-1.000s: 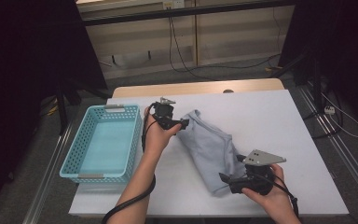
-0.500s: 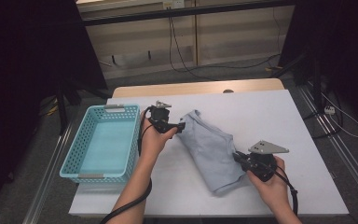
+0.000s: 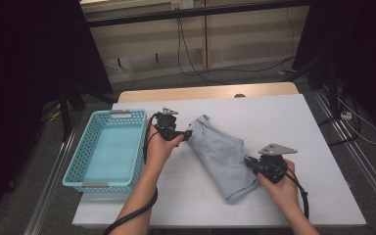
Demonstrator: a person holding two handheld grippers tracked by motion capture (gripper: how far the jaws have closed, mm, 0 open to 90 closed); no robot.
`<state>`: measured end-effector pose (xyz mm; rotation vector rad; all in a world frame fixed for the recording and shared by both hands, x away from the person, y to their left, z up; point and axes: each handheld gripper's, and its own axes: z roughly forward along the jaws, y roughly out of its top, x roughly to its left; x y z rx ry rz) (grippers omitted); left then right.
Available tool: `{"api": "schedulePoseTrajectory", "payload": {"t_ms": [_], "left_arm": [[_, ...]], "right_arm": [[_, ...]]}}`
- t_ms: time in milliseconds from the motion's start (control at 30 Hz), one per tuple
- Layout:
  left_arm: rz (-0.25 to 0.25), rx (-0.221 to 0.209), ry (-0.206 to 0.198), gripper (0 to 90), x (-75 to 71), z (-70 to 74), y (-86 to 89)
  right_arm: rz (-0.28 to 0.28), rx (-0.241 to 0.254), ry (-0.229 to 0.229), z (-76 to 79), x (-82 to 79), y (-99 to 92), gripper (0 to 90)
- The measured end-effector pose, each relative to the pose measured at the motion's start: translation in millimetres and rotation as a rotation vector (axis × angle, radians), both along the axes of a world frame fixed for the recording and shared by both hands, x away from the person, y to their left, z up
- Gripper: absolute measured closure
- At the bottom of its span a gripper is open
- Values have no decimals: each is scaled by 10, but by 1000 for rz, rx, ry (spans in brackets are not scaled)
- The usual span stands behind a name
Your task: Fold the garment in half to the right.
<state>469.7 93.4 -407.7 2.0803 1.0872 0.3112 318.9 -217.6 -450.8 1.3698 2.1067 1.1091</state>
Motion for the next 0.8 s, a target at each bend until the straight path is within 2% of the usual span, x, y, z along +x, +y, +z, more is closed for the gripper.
{"api": "schedulePoseTrajectory", "payload": {"t_ms": [167, 367, 433, 500, 567, 633, 667, 700, 733, 767, 800], "left_arm": [[-7, 6, 9, 289, 35, -18, -9], [-14, -5, 32, 377, 84, -86, -46], [-11, -24, 47, 411, 95, -107, -60], [-19, -18, 59, 435, 110, -129, -74], [-16, -33, 74, 494, 126, -157, -86], [-18, -23, 75, 504, 137, -173, -92], [-25, -35, 95, 546, 140, -183, -98], [-24, -37, 95, 583, 141, -191, -108], [-26, -35, 102, 596, 140, -192, -112], [-27, -36, 112, 664, 141, -194, -114], [-28, -24, 114, 683, 141, -192, -113]], "right_arm": [[-6, 3, -3, -7, -1, -13, 837], [-4, -2, -6, -14, 0, -4, 830], [0, -2, -7, -12, 0, -4, 828], [0, 0, -8, -11, 2, -3, 827], [2, 1, -8, -9, 2, 0, 828], [5, 2, -10, -6, 4, 4, 828], [5, 3, -10, -5, 5, 6, 826], [7, 4, -11, -3, 5, 7, 825], [6, 6, -11, -1, 5, 8, 825], [7, 9, -11, 1, 6, 8, 825], [9, 11, -11, 5, 6, 8, 826]]}}
